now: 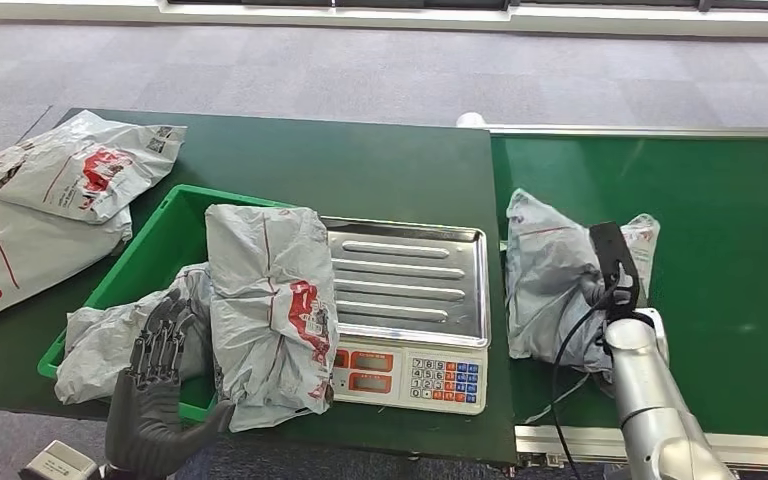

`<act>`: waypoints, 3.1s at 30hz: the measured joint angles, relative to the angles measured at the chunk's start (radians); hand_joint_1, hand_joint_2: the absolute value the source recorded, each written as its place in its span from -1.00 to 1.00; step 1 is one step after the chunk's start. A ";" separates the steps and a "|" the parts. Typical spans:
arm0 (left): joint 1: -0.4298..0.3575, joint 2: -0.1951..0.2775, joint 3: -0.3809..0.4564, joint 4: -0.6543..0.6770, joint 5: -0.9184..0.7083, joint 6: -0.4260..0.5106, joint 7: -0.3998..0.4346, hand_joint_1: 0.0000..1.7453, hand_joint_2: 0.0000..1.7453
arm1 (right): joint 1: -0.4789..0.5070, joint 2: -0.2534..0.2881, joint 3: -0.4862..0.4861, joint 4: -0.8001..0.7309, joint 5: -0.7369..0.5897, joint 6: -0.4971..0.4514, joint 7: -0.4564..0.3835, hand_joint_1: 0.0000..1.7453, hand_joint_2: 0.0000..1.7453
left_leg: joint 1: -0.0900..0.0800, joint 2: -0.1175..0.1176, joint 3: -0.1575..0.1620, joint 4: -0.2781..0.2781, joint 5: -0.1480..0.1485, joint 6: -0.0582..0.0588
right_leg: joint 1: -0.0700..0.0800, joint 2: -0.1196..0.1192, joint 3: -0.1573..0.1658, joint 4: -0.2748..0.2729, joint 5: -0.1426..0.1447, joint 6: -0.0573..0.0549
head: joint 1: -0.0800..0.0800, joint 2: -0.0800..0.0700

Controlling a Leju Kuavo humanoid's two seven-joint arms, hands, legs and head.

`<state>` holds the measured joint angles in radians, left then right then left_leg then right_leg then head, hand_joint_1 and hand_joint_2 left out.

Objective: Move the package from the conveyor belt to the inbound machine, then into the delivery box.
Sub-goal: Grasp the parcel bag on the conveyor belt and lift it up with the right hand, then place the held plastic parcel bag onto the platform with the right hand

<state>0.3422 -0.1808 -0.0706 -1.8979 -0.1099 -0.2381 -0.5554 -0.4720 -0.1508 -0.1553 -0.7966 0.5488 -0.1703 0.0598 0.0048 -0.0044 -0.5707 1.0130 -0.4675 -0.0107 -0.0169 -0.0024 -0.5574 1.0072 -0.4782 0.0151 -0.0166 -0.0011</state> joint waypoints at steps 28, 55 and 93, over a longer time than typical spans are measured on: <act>-0.044 0.035 -0.005 0.013 0.028 0.108 -0.091 -1.00 1.00 | -0.042 0.057 0.346 -0.562 0.137 0.185 -0.051 1.00 1.00 | 0.000 0.004 -0.009 -0.001 0.007 -0.002 | 0.002 0.003 -0.009 0.001 0.006 -0.002 | 0.000 0.000; -0.072 0.099 -0.005 0.072 0.118 0.288 -0.145 -1.00 1.00 | -0.544 0.288 0.684 0.361 -0.027 0.307 -0.360 -0.87 1.00 | 0.002 0.000 -0.013 0.000 0.010 -0.003 | 0.003 0.001 -0.014 0.001 0.008 -0.003 | 0.000 0.000; -0.335 0.172 -0.130 0.137 -0.246 0.289 0.148 -1.00 1.00 | -0.668 0.138 1.080 0.266 -0.755 0.516 0.036 -1.00 1.00 | 0.002 0.000 -0.015 0.001 0.014 -0.003 | 0.002 0.001 -0.016 0.001 0.014 -0.003 | 0.000 0.000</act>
<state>0.0072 -0.0084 -0.2002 -1.7606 -0.3563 0.0509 -0.4072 -1.1402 -0.0125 0.9251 -0.5309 -0.2061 0.3456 0.0958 0.0068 -0.0047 -0.5856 1.0143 -0.4538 -0.0134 -0.0146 -0.0011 -0.5736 1.0083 -0.4646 0.0125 -0.0168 -0.0011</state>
